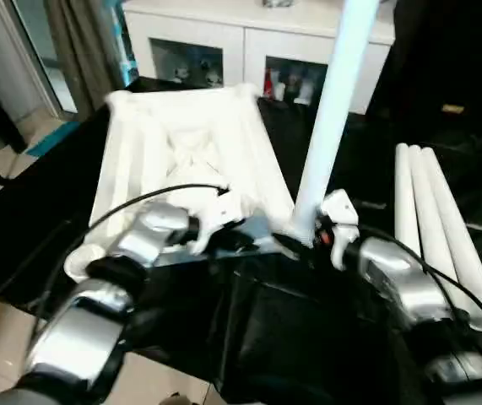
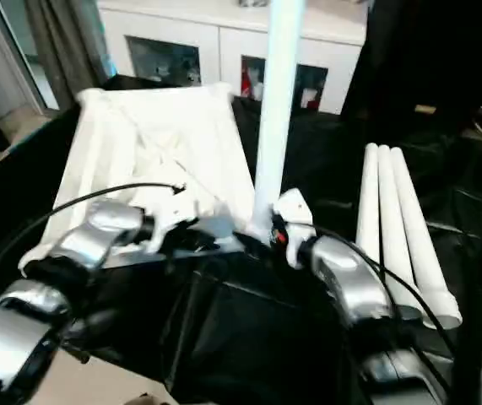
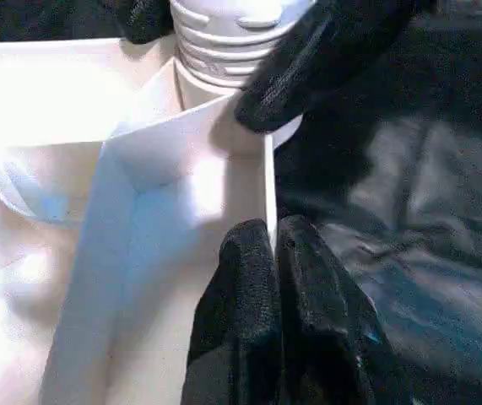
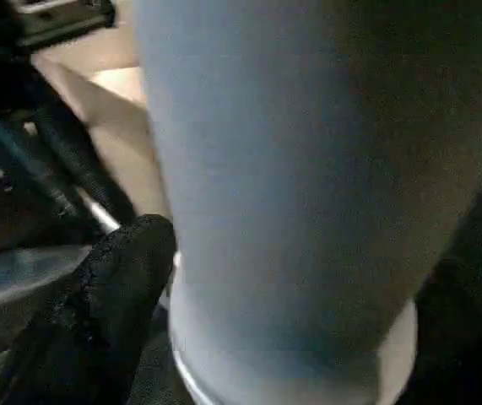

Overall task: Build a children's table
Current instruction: Rotate table base

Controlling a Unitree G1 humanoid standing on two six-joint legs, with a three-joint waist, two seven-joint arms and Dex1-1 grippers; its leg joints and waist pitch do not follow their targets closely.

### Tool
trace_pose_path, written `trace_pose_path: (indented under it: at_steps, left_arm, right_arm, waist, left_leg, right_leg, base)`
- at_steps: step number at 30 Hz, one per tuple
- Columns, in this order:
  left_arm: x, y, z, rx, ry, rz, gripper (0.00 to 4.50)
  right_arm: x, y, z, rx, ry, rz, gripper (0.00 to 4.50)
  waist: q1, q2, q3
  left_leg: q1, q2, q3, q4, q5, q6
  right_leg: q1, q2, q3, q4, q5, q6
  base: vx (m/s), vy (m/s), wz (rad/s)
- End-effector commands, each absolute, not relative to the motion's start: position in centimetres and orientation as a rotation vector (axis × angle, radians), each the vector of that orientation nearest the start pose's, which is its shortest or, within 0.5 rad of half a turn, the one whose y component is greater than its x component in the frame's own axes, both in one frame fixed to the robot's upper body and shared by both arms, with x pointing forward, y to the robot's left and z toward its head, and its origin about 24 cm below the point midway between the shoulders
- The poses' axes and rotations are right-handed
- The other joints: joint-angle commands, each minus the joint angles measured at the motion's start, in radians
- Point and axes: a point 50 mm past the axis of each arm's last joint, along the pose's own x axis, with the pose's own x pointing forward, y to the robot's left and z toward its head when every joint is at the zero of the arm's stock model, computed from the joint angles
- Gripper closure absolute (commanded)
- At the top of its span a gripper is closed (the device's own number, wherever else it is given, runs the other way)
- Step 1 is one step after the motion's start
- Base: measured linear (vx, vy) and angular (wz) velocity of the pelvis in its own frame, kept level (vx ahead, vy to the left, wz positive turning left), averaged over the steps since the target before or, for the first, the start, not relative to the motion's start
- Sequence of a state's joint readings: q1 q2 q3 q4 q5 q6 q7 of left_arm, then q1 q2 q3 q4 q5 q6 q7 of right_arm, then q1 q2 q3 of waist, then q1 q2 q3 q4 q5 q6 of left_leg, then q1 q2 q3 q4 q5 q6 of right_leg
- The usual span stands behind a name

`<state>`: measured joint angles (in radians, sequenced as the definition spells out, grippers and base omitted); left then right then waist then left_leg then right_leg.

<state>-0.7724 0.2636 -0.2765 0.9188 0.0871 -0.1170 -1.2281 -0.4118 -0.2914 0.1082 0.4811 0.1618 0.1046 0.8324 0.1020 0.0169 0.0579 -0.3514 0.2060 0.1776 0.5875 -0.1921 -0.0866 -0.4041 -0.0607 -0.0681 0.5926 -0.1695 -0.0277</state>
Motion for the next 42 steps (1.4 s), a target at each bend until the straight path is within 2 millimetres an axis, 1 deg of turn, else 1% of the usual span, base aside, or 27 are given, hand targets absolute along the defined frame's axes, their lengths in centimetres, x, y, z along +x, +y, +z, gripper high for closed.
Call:
trace_pose_path:
  at_steps: [1,2,5,7,9,10,12,13,16,17,18,19,20,22,23,25,26,28,30,31,32,33,35,36,37,40,42]
  left_arm:
    - [33.0,10.4,5.4,0.462,0.391,-1.502,4.50]
    - [32.7,10.7,5.3,0.464,0.400,-1.522,4.50]
    - [32.4,11.2,5.3,0.466,0.408,-1.534,4.50]
    - [32.4,11.4,5.3,0.466,0.408,-1.534,4.50]
    - [32.3,11.5,5.3,0.463,0.411,-1.534,4.50]
    - [32.3,11.6,5.3,0.462,0.412,-1.533,4.50]
    - [32.2,11.5,5.4,0.455,0.411,-1.528,4.50]
    - [32.3,11.5,5.4,0.450,0.410,-1.523,4.50]
    - [32.6,11.2,5.3,0.446,0.408,-1.476,4.50]
    - [32.9,10.9,5.2,0.454,0.411,-1.431,4.50]
    - [33.4,10.7,5.0,0.461,0.416,-1.368,4.50]
    - [34.1,10.2,5.0,0.458,0.416,-1.286,4.50]
    - [34.1,10.1,5.0,0.456,0.416,-1.274,4.50]
    - [35.0,8.9,5.1,0.440,0.412,-1.167,4.50]
    - [35.0,8.9,5.1,0.440,0.412,-1.167,4.50]
    - [35.6,8.0,5.2,0.424,0.414,-1.084,4.50]
    - [36.2,7.1,5.5,0.405,0.414,-1.003,4.50]
    - [36.6,6.1,5.8,0.396,0.407,-0.946,4.50]
    - [36.7,5.4,6.0,0.410,0.397,-0.929,4.50]
    - [36.7,5.3,6.1,0.415,0.394,-0.934,4.50]
    - [36.7,5.0,6.1,0.423,0.389,-0.950,4.50]
    - [36.6,4.9,6.1,0.425,0.387,-0.960,4.50]
    - [36.5,4.8,6.1,0.428,0.383,-0.981,4.50]
    - [36.4,4.8,6.1,0.439,0.381,-1.005,4.50]
    - [36.3,4.8,5.9,0.448,0.378,-1.039,4.50]
    - [36.1,5.0,5.8,0.457,0.378,-1.074,4.50]
    - [35.5,5.6,5.5,0.475,0.375,-1.178,4.50]
  right_arm:
    - [30.5,-14.8,4.1,-0.080,0.260,0.932,0.68]
    - [30.2,-14.9,4.1,-0.079,0.266,0.954,0.68]
    - [29.7,-14.9,4.1,-0.072,0.279,0.990,1.01]
    - [29.6,-14.9,4.2,-0.064,0.278,0.999,1.06]
    - [29.3,-14.6,4.2,-0.046,0.284,1.014,1.20]
    - [29.2,-14.5,4.2,-0.038,0.289,1.021,1.44]
    - [29.1,-14.4,4.0,-0.029,0.299,1.027,1.49]
    - [29.0,-14.3,3.9,-0.025,0.303,1.027,1.64]
    - [29.2,-14.3,3.4,-0.021,0.315,0.968,1.68]
    - [29.5,-14.4,3.1,-0.032,0.320,0.910,1.68]
    - [30.1,-14.6,2.6,-0.046,0.328,0.815,1.69]
    - [30.8,-15.0,2.0,-0.044,0.349,0.689,1.70]
    - [30.9,-15.0,1.9,-0.041,0.354,0.670,1.70]
    - [31.9,-15.4,1.2,0.014,0.382,0.492,1.70]
    - [31.9,-15.4,1.2,0.014,0.382,0.492,1.71]
    - [32.4,-15.2,0.9,0.046,0.393,0.401,1.71]
    - [32.8,-14.7,0.7,0.054,0.396,0.347,1.71]
    - [33.2,-13.8,0.5,0.058,0.400,0.307,1.71]
    - [33.4,-12.7,0.6,0.059,0.399,0.307,1.71]
    - [33.5,-12.4,0.6,0.058,0.397,0.312,1.71]
    - [33.6,-11.8,0.7,0.056,0.388,0.331,1.71]
    - [33.7,-11.5,0.8,0.074,0.382,0.349,1.36]
    - [33.7,-11.3,1.0,0.091,0.372,0.367,1.01]
    - [33.8,-11.0,1.3,0.107,0.353,0.397,0.99]
    - [33.9,-11.0,1.5,0.085,0.337,0.422,0.80]
    - [33.8,-11.1,1.6,0.064,0.322,0.461,0.80]
    - [33.4,-11.5,2.0,0.038,0.296,0.566,0.80]
  waist:
    - [0.001,0.000,-0.069]
    - [0.003,0.004,-0.068]
    - [0.004,0.002,-0.065]
    - [0.005,0.002,-0.065]
    - [0.005,0.000,-0.066]
    - [0.005,0.000,-0.066]
    - [0.006,-0.001,-0.066]
    - [0.004,-0.005,-0.067]
    - [0.003,-0.003,-0.067]
    - [0.001,-0.005,-0.065]
    - [-0.003,-0.003,-0.061]
    - [-0.005,-0.006,-0.060]
    - [-0.007,-0.005,-0.060]
    - [-0.014,-0.001,-0.057]
    - [-0.017,-0.003,-0.057]
    - [-0.018,-0.005,-0.058]
    - [-0.017,0.005,-0.061]
    - [-0.019,0.001,-0.061]
    - [-0.016,-0.001,-0.064]
    - [-0.015,0.009,-0.066]
    - [-0.019,0.001,-0.066]
    - [-0.017,0.008,-0.068]
    - [-0.018,0.004,-0.069]
    - [-0.017,0.007,-0.070]
    - [-0.019,0.004,-0.070]
    - [-0.025,0.004,-0.069]
    - [-0.025,0.001,-0.069]
  left_leg:
    - [0.001,0.032,-0.004,-0.069,-0.182,0.072]
    - [0.002,0.032,-0.004,-0.069,-0.187,0.066]
    - [0.004,0.031,-0.004,-0.072,-0.208,0.053]
    - [0.003,0.032,-0.006,-0.073,-0.208,0.049]
    - [0.002,0.031,-0.006,-0.073,-0.196,0.047]
    - [0.003,0.032,-0.006,-0.074,-0.195,0.046]
    - [0.002,0.030,-0.005,-0.072,-0.188,0.045]
    - [0.002,0.031,-0.005,-0.072,-0.182,0.045]
    - [0.002,0.029,-0.005,-0.071,-0.175,0.044]
    - [0.002,0.029,-0.005,-0.072,-0.182,0.040]
    - [0.006,0.025,-0.003,-0.072,-0.205,0.030]
    - [0.011,0.023,-0.005,-0.074,-0.229,0.020]
    - [0.013,0.022,-0.005,-0.073,-0.232,0.013]
    - [0.015,0.019,-0.008,-0.075,-0.256,0.004]
    - [0.017,0.018,-0.006,-0.075,-0.264,0.005]
    - [0.013,0.015,-0.008,-0.074,-0.251,0.010]
    - [0.012,0.016,-0.009,-0.072,-0.239,0.012]
    - [0.013,0.013,-0.007,-0.071,-0.244,0.013]
    - [0.005,0.014,-0.009,-0.072,-0.217,0.020]
    - [0.005,0.014,-0.010,-0.070,-0.211,0.021]
    - [0.000,0.013,-0.010,-0.070,-0.202,0.028]
    - [0.000,0.013,-0.010,-0.069,-0.193,0.033]
    - [0.001,0.014,-0.009,-0.069,-0.192,0.042]
    - [0.001,0.015,-0.009,-0.068,-0.192,0.048]
    - [-0.005,0.015,-0.011,-0.070,-0.186,0.051]
    - [-0.004,0.016,-0.011,-0.070,-0.191,0.055]
    - [-0.006,0.014,-0.010,-0.069,-0.188,0.066]
  right_leg:
    - [0.060,-0.083,0.048,-0.058,-0.136,-0.251]
    - [0.060,-0.083,0.049,-0.059,-0.151,-0.245]
    - [0.057,-0.082,0.048,-0.066,-0.208,-0.227]
    - [0.058,-0.082,0.049,-0.066,-0.221,-0.216]
    - [0.057,-0.081,0.048,-0.064,-0.213,-0.214]
    - [0.057,-0.080,0.048,-0.065,-0.213,-0.214]
    - [0.056,-0.082,0.049,-0.065,-0.216,-0.210]
    - [0.057,-0.082,0.049,-0.064,-0.207,-0.211]
    - [0.056,-0.081,0.049,-0.063,-0.198,-0.213]
    - [0.055,-0.082,0.049,-0.065,-0.217,-0.208]
    - [0.048,-0.081,0.049,-0.073,-0.267,-0.200]
    - [0.048,-0.084,0.049,-0.082,-0.334,-0.183]
    - [0.046,-0.082,0.048,-0.082,-0.353,-0.177]
    - [0.043,-0.081,0.047,-0.090,-0.410,-0.159]
    - [0.041,-0.081,0.047,-0.094,-0.427,-0.154]
    - [0.045,-0.082,0.046,-0.097,-0.441,-0.144]
    - [0.045,-0.081,0.047,-0.095,-0.421,-0.144]
    - [0.042,-0.077,0.045,-0.096,-0.404,-0.150]
    - [0.052,-0.080,0.045,-0.090,-0.357,-0.160]
    - [0.051,-0.080,0.046,-0.088,-0.338,-0.164]
    - [0.057,-0.078,0.045,-0.085,-0.305,-0.170]
    - [0.057,-0.079,0.045,-0.081,-0.279,-0.179]
    - [0.058,-0.078,0.045,-0.079,-0.247,-0.192]
    - [0.059,-0.080,0.045,-0.078,-0.241,-0.197]
    - [0.064,-0.079,0.044,-0.075,-0.229,-0.199]
    - [0.062,-0.080,0.043,-0.078,-0.251,-0.197]
    - [0.065,-0.080,0.044,-0.079,-0.251,-0.199]
  base:
    - [0.000,0.000,0.00]
    - [0.000,0.000,0.00]
    - [0.000,0.000,0.00]
    - [0.000,0.000,0.00]
    - [0.000,0.000,0.00]
    - [0.000,0.000,0.00]
    - [0.000,0.000,0.00]
    - [0.000,0.000,0.00]
    - [0.000,0.000,0.00]
    - [0.000,0.000,0.00]
    - [0.000,0.000,0.00]
    - [0.000,0.000,0.00]
    - [0.000,0.000,0.00]
    - [0.000,0.000,0.00]
    - [0.000,0.000,0.00]
    - [0.000,0.000,0.00]
    - [0.000,0.000,0.00]
    - [0.000,0.000,0.00]
    - [0.000,0.000,0.00]
    - [0.000,0.000,0.00]
    - [0.000,0.000,0.00]
    - [0.000,0.000,0.00]
    - [0.000,0.000,0.00]
    - [0.000,0.000,0.00]
    - [0.000,0.000,0.00]
    - [0.000,0.000,0.00]
    - [0.000,0.000,0.00]
